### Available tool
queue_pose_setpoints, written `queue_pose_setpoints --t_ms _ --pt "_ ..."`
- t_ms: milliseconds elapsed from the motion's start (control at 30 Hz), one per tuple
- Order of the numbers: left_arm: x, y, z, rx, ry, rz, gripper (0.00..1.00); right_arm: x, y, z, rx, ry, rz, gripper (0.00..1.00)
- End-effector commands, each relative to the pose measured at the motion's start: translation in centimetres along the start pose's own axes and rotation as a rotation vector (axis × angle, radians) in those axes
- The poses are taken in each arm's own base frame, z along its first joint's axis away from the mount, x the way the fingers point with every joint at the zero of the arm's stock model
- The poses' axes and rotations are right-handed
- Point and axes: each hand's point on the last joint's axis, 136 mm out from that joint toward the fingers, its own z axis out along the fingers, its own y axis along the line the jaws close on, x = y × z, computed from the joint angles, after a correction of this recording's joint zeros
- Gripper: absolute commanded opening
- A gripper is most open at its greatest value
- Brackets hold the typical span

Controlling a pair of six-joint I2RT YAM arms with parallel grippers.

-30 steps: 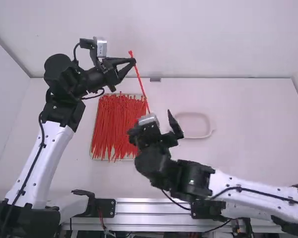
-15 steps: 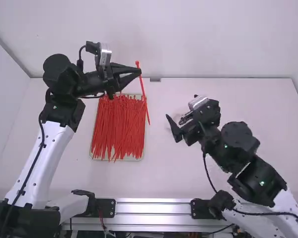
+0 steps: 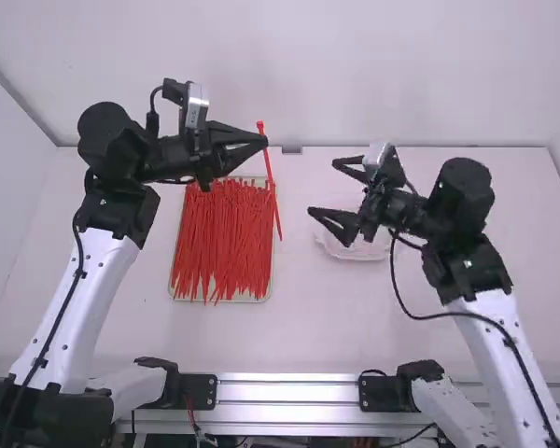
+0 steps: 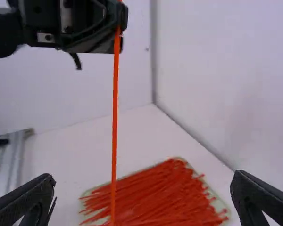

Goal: Fasten the cable tie

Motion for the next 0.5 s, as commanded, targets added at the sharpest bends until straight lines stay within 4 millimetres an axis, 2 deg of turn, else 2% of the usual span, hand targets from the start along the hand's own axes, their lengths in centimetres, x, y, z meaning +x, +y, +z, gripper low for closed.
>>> queue_pose_setpoints --t_ms 0,167,300,433,467 --pt "0.0 -0.3 0.0 0.017 0.001 0.003 0.02 -0.6 2.6 0.4 -0.243 -0.024 0.037 0.99" --pt "-0.2 -0.4 0.6 0.006 -0.012 0.009 0.02 0.6 2.3 2.7 -0.335 -0.023 0.055 0.96" --pt "0.0 0.2 0.9 -0.016 -0.015 -0.006 0.02 1.5 2.9 4.7 -0.399 -0.018 0.052 0.89" --pt "0.3 0.5 1.0 -0.016 -0.011 -0.014 0.02 1.8 3.5 5.5 -0.425 -0.015 0.05 0.76" --pt "0.3 0.7 1.1 -0.014 -0.01 -0.017 0.02 1.8 3.6 5.7 -0.422 -0.015 0.048 0.68"
